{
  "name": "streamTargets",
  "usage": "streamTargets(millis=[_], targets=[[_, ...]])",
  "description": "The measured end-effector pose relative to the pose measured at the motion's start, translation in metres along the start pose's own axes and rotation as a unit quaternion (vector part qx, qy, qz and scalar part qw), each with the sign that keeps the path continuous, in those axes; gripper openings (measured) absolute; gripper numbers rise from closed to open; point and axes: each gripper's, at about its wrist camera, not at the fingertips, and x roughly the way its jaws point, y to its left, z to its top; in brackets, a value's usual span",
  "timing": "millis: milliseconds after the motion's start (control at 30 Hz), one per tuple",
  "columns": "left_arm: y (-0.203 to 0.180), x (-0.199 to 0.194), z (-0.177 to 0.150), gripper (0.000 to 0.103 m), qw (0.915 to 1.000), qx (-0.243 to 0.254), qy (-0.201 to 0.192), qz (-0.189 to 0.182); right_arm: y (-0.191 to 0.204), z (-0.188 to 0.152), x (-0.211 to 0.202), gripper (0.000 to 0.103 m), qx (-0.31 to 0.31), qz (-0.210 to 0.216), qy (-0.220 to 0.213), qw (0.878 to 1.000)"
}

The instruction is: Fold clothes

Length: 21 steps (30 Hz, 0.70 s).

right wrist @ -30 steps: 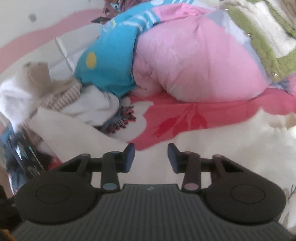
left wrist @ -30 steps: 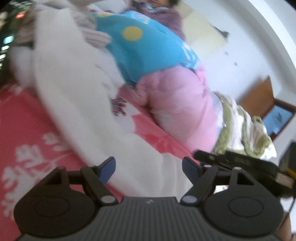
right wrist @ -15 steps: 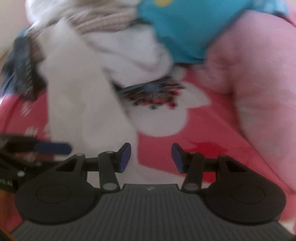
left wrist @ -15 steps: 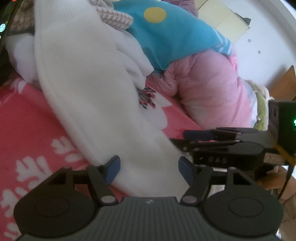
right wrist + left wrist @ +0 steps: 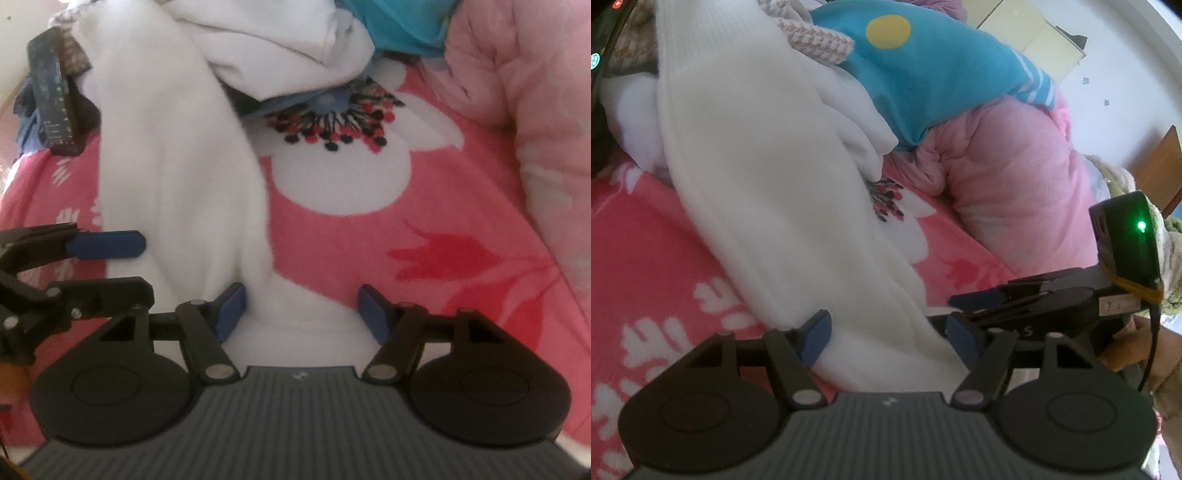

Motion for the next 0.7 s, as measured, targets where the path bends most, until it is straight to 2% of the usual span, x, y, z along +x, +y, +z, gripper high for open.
streamTargets(millis=[33,67,100,167,200,300,400,567,633,700], targets=[[0.0,0.0,0.0,0.071,1.0,0.0,-0.001,0.0,0.002,-0.001,0.001,0.064,0.002,-0.004,0.0,1.0],[0.0,0.0,0.0,0.071,1.0,-0.001,-0.001,-0.001,0.008,-0.002,-0.001,0.052,-0.006,-0.021,-0.007,1.0],[0.0,0.0,0.0,0.071,1.0,-0.002,-0.001,-0.002,0.016,-0.003,-0.005,0.034,-0.015,-0.04,-0.015,0.999],[0.0,0.0,0.0,0.071,1.0,-0.002,-0.002,-0.002,0.031,-0.005,-0.011,0.015,-0.034,-0.078,-0.031,0.996],[0.0,0.0,0.0,0.071,1.0,-0.002,-0.001,-0.002,0.038,-0.006,-0.014,0.011,-0.044,-0.097,-0.04,0.993],[0.001,-0.001,0.001,0.071,1.0,-0.005,0.002,-0.003,0.054,-0.009,-0.023,0.009,-0.063,-0.157,-0.068,0.983],[0.003,-0.002,0.002,0.071,0.9999,-0.011,0.004,-0.006,0.048,-0.008,-0.025,0.005,-0.044,-0.21,-0.101,0.971],[0.006,-0.004,0.004,0.071,0.9997,-0.02,0.008,-0.01,0.0,-0.016,-0.002,0.003,0.082,-0.197,-0.095,0.972],[0.008,-0.006,0.004,0.071,0.9995,-0.027,0.008,-0.011,-0.012,-0.022,-0.018,0.006,0.128,-0.178,-0.13,0.967],[0.009,-0.008,0.005,0.07,0.9993,-0.035,0.006,-0.01,-0.019,-0.029,-0.045,0.009,0.169,-0.169,-0.169,0.956]])
